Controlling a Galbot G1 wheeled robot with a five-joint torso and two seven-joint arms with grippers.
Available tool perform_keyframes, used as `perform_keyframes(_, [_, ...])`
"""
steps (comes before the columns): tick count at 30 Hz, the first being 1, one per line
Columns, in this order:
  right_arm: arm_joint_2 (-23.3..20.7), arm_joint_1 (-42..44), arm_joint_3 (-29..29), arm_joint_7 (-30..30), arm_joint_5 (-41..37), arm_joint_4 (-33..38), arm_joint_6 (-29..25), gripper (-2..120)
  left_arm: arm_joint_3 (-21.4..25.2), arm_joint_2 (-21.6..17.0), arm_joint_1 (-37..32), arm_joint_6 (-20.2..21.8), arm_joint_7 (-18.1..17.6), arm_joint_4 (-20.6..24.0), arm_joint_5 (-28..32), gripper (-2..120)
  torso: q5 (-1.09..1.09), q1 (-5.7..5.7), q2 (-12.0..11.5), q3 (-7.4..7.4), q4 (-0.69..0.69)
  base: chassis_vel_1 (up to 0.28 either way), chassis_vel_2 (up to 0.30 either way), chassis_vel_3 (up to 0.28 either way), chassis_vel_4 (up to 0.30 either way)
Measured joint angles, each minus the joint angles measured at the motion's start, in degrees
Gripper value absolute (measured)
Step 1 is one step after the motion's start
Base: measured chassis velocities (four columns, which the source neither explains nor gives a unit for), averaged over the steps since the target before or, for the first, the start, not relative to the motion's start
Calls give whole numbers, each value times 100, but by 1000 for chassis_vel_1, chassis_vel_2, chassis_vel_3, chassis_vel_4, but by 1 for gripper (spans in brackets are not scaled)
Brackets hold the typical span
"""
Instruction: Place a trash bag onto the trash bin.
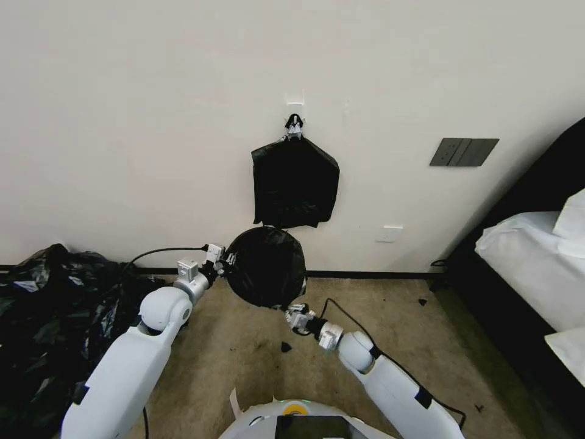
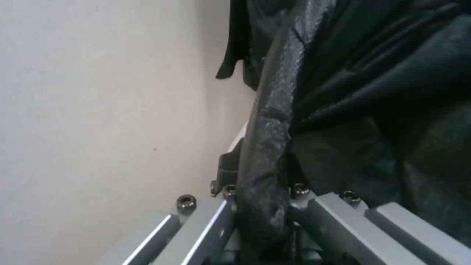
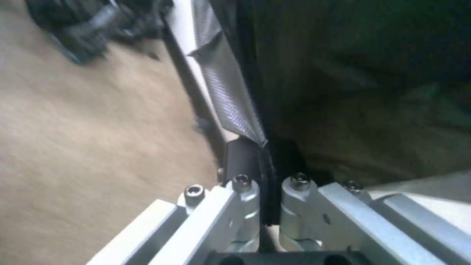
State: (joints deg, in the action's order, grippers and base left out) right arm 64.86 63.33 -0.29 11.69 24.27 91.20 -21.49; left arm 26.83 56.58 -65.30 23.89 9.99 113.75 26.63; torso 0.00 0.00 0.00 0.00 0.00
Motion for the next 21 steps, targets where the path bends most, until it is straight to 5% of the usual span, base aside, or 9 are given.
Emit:
perform_keyframes(6, [67,-44,150,-275,300,-350,-191,0,104,9,-53,-3,13,37,136,1,0,0,0,0,0,0,0,0,0])
perform_keyframes(16, [188,-130,-288,-293,-2156,-895,-160,0,526,176,-250,3,9,161,620,1,0,0,0,0,0,0,0,0,0])
perform_keyframes(21, [244,-144,-314,-230,-2274,-915,-361,0,564,204,-332,1,-14,224,689,1,1,0,0,0,0,0,0,0,0])
